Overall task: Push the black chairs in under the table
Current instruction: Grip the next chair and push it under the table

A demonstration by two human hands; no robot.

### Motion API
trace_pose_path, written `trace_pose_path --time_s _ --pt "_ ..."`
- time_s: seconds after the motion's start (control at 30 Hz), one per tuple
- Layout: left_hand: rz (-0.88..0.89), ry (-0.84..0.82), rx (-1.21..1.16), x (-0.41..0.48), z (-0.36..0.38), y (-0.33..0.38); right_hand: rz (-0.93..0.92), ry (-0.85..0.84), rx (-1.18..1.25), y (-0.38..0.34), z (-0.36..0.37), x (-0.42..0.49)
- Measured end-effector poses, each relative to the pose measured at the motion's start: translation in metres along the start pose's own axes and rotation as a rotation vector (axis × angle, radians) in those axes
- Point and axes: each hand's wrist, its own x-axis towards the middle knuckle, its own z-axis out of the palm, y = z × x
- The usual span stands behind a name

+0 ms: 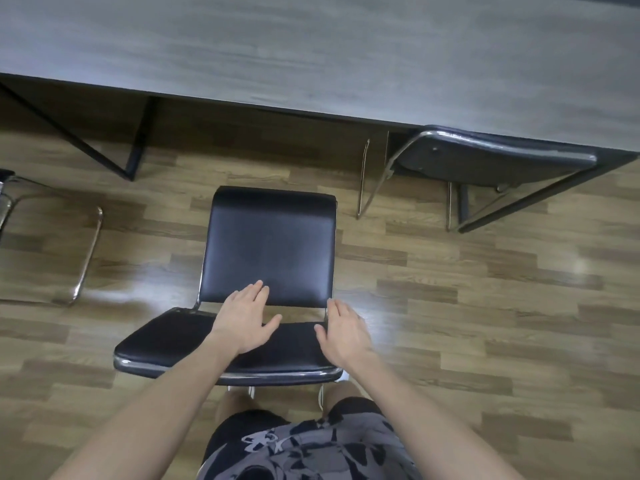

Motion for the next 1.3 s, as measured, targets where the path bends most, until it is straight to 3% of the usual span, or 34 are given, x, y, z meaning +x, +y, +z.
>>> trace_pose_path --time_s 0.63,0.93,1.3 --pt "0.127 -0.044 -0.026 -0.061 0.014 -0.151 0.148 -0.107 -0.018 -0.151 0.063 -0.017" --pt "0.235 -0.07 -0.064 -0.085 0.019 -0.151 0.13 -0.201 -0.201 -0.141 0.075 -0.039" --pt "0.125 -0.07 0.113 -0.098 0.04 -0.137 0.081 0.012 -0.312 -0.122 0.091 -0.042"
